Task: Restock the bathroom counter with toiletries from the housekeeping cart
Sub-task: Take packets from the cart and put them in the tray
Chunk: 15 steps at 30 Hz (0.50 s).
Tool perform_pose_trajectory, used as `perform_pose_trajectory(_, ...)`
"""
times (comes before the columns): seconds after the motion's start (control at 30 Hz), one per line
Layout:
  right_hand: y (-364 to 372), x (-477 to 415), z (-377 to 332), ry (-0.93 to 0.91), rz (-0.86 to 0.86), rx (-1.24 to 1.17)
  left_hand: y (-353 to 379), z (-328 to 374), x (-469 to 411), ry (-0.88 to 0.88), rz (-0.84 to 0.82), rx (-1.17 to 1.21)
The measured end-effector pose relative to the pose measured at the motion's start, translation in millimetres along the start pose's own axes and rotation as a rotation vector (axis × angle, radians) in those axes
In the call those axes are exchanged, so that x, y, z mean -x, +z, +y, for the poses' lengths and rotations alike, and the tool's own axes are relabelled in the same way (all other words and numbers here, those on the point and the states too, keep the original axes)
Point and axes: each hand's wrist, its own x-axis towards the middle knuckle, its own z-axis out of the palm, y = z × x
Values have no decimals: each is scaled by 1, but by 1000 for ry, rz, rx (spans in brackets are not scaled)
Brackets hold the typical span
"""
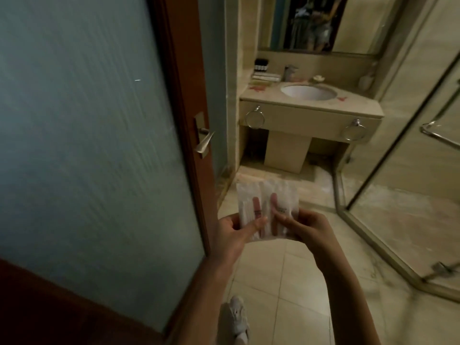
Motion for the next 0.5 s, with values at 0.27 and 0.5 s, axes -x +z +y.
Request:
perform_pose_trajectory(0.27,-58,-130,-36,-81,216,-30,55,40,-140,8,-232,68)
perform_pose_trajectory(0.5,-81,-228,-36,-131,363,-122,77,50,-241,17,-93,257)
